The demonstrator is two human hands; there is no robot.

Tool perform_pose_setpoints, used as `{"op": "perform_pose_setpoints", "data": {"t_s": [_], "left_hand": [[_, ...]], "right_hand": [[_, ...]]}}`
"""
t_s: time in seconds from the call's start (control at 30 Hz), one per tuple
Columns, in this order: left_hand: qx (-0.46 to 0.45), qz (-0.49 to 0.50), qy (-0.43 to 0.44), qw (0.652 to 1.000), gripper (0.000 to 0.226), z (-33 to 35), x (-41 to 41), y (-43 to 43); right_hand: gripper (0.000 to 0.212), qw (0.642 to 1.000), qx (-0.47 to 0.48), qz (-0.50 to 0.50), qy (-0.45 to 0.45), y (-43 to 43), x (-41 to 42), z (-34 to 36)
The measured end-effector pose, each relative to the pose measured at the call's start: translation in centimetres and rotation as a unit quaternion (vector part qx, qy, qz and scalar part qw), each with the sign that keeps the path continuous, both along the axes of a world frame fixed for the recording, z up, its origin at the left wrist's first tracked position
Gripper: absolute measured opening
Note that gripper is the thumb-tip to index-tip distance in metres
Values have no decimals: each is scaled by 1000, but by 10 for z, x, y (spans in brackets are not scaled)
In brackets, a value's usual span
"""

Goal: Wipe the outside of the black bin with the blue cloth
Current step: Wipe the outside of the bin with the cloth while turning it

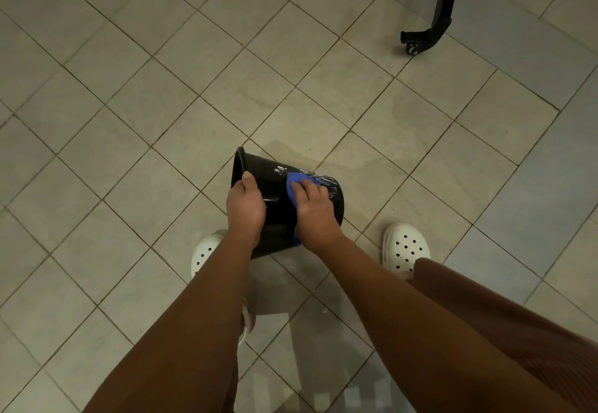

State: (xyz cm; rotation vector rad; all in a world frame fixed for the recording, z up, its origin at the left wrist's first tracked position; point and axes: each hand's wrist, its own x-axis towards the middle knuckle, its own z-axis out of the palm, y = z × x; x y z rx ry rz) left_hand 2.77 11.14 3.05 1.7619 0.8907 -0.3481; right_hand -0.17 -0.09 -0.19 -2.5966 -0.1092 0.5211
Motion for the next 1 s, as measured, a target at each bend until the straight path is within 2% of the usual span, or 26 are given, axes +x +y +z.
{"op": "perform_pose_setpoints", "data": {"t_s": [0.1,0.17,0.23,0.27,0.37,0.47,0.57,0.67,0.8,0.9,1.0], "left_hand": [[6,-8,-1,1000,39,0,-2,-3],[7,-6,-2,1000,37,1,-2,-3],[5,3,-1,1000,41,1,-1,0],[6,3,1,1000,44,1,-1,1],[4,3,-3,1000,43,0,-2,2],[-2,-3,-9,1000,41,0,-4,0],[-3,1,-7,1000,42,2,-4,-2],[-3,4,-5,1000,48,2,-3,0],[-4,-3,-5,1000,47,4,-2,0],[7,-22,-9,1000,40,5,-3,-4],[26,-39,-10,999,39,5,-2,-4]], "right_hand": [[90,995,-44,-49,73,-3,2,-1],[78,994,-53,-71,68,4,-1,3],[61,994,-10,-95,61,12,-3,7],[60,994,4,-92,59,14,-4,8],[77,998,-22,-31,45,8,1,6],[85,995,-42,-40,80,-1,3,-1],[82,990,-56,-79,102,3,1,1],[71,990,-28,-99,93,13,0,5],[81,997,-37,-31,60,8,5,1],[90,993,-52,-39,100,1,6,-3],[88,986,-103,-59,115,4,4,-1]]}}
